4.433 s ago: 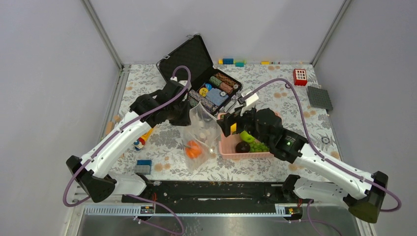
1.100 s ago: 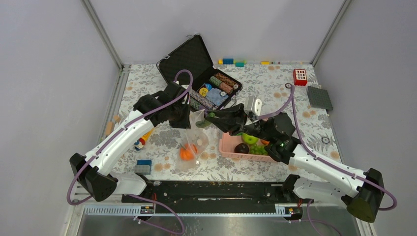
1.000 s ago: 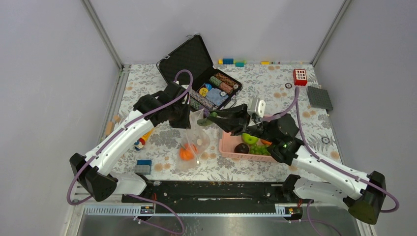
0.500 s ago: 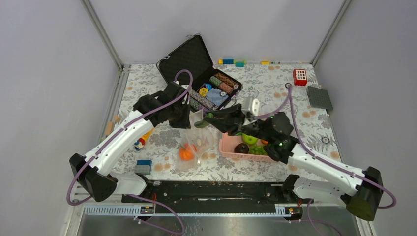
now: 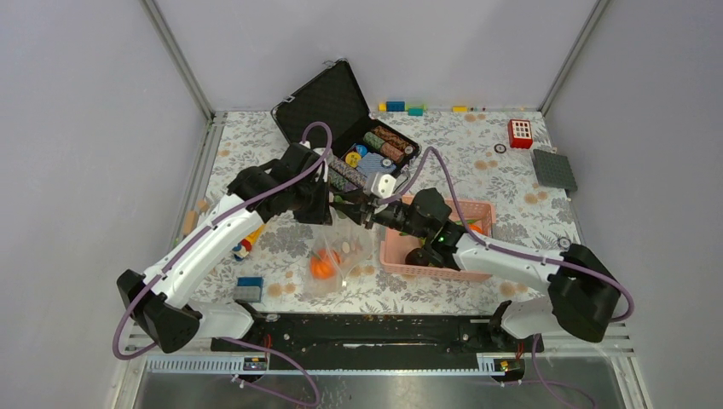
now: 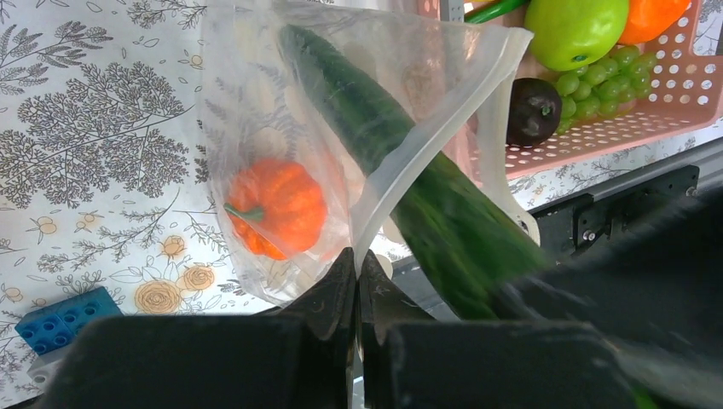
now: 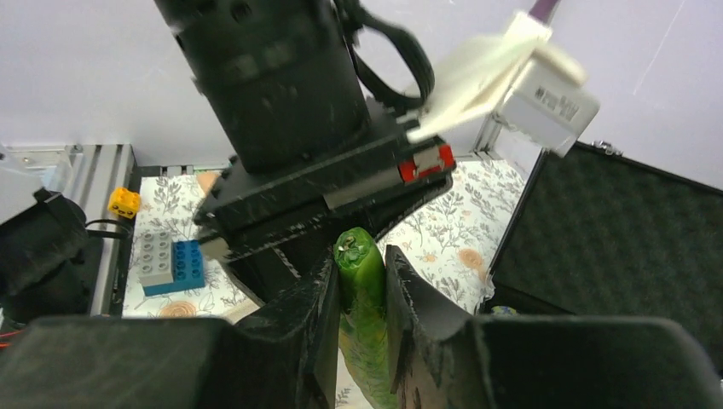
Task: Place the food in the zip-top bag and seal the zipper
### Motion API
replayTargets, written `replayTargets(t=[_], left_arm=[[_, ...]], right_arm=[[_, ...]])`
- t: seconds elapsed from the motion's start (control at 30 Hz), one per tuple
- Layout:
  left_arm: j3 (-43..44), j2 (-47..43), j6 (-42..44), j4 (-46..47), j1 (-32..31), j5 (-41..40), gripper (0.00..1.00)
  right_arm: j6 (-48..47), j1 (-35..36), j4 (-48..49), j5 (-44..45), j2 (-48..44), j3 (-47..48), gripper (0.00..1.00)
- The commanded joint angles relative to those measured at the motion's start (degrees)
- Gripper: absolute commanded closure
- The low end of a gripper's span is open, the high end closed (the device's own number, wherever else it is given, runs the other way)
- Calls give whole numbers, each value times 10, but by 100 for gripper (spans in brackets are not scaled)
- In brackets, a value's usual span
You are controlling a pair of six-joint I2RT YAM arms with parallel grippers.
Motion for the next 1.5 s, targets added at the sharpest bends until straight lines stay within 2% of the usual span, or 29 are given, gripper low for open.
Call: replayTargets(t=[0.0,0.07,0.13,0.2,0.27,0.37,0.5,0.63,0.7,0.8,0.87,0.97,1.17,1.47], left_arm=[[-1,-28,9,22,2,11,100],[-1,-32,7,23,3,7,100],[-1,-33,6,24,5,8,100],[-2,-32,5,25,7,12,100],[-1,-30,5,24,8,16,100],[-2,-29,3,24,10,19,100],[-2,-29,5,25,13,21,100],[-3,-31,5,28,19,26,100],[-4,-32,6,29,19,22,100],[-4,-34,7,31,20,20,100],[-8,-37,8,35,21,20,100],[-8,-37,8,36,22,20,100],[-13,-39,9,41,22,20,100],[-22,-46,11,51,24,21,100]], right_arm=[[-10,4,94,17,24,4,93],[2,4,105,8,25,-15,89],[8,6,105,2,21,-33,77],[14,8,74,7,11,-38,50],[24,11,5,26,-5,-22,31],[29,14,-76,29,-34,-2,16],[80,15,-72,17,-80,-13,1],[161,15,-156,57,-130,12,0],[210,15,-261,136,-153,48,0],[277,13,-488,300,-163,103,0],[311,9,-595,386,-158,121,0],[382,-24,-694,438,-149,121,0],[450,-97,-758,452,-146,71,0],[478,-153,-753,424,-60,41,0]])
